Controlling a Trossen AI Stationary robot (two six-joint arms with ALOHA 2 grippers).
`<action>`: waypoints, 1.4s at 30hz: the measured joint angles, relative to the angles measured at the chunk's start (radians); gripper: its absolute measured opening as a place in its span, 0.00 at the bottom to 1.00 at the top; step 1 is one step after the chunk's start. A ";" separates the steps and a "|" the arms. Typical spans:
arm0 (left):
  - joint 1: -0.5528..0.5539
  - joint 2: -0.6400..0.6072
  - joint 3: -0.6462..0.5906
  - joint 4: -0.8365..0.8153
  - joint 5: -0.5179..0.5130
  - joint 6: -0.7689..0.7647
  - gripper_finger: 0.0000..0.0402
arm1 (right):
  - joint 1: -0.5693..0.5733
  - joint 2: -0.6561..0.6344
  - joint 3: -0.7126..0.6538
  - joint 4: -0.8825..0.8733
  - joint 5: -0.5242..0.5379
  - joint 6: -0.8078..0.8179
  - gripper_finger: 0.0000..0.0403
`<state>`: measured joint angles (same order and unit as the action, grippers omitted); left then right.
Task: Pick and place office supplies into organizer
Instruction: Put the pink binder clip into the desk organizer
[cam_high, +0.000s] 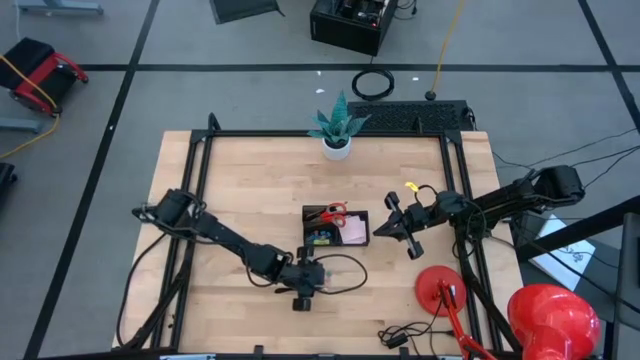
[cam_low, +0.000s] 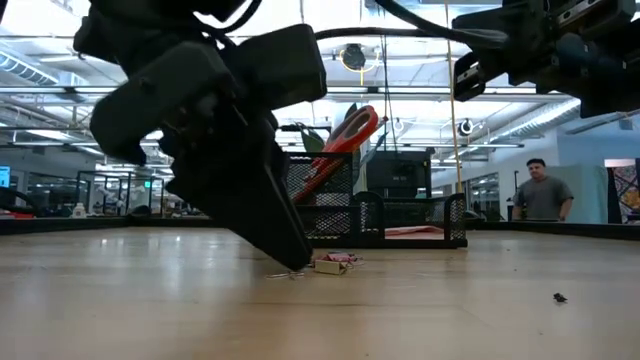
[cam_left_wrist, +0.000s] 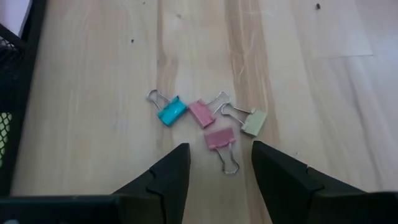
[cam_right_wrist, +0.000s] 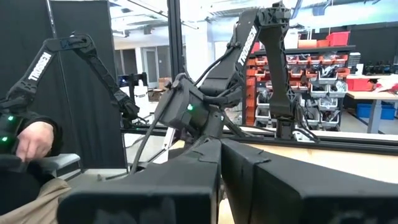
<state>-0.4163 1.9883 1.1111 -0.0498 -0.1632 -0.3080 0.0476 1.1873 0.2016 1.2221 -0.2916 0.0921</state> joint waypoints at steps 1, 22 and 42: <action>0.001 0.002 0.000 -0.001 0.001 -0.007 0.45 | 0.000 0.000 0.000 -0.001 0.000 0.000 0.01; 0.037 0.018 0.000 -0.102 -0.077 0.008 0.45 | 0.000 0.000 0.000 -0.008 0.001 -0.002 0.01; 0.038 0.011 -0.004 -0.038 0.003 -0.037 0.45 | 0.000 0.000 0.000 -0.024 0.002 -0.003 0.01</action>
<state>-0.3782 1.9995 1.1072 -0.0877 -0.1604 -0.3451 0.0475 1.1873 0.2016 1.1980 -0.2901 0.0891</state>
